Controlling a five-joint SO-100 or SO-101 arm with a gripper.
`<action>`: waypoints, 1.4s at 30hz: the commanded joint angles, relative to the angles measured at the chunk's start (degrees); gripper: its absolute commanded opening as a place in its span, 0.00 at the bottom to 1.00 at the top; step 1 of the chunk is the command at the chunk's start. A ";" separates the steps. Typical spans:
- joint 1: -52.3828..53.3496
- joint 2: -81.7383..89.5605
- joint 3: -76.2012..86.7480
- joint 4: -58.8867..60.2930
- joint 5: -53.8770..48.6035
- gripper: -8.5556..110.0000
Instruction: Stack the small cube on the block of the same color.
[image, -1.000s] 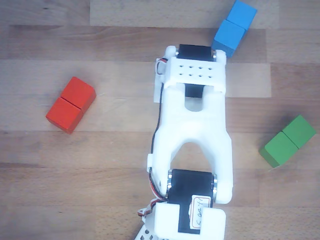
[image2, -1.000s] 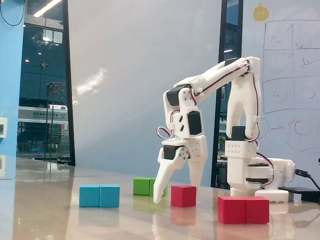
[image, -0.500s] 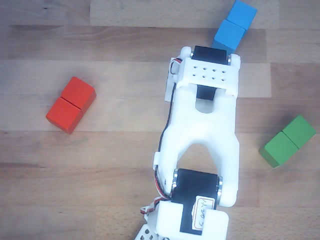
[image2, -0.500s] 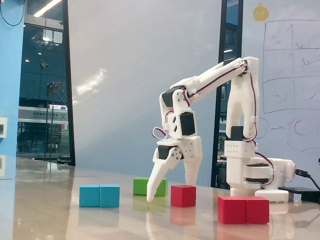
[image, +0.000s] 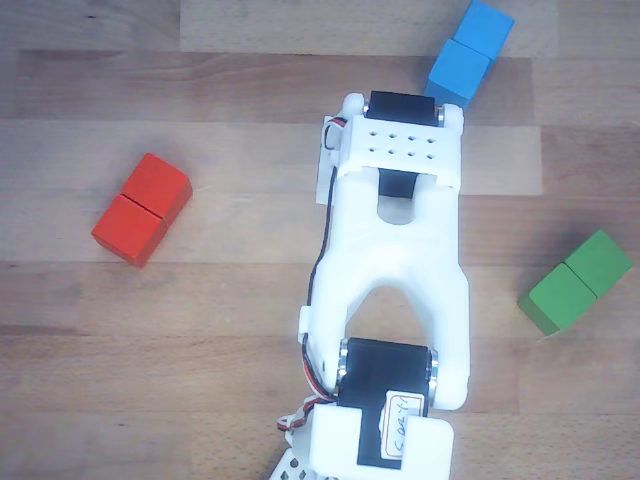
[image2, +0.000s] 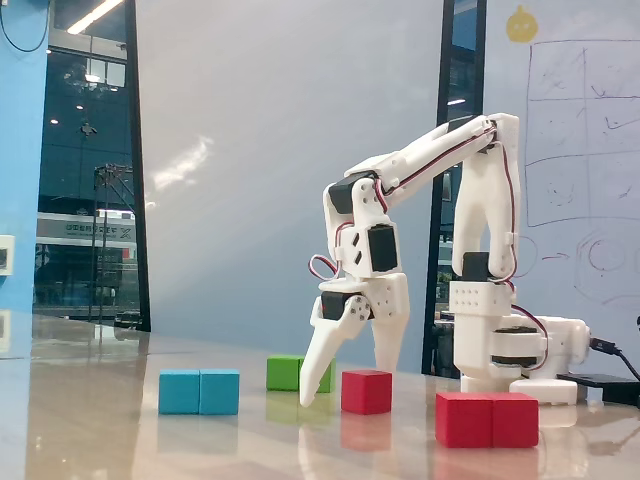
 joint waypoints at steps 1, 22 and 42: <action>-0.18 0.88 -0.18 0.35 0.18 0.42; -0.18 0.79 -0.18 0.18 0.26 0.08; -0.88 11.34 -6.86 -0.26 0.35 0.08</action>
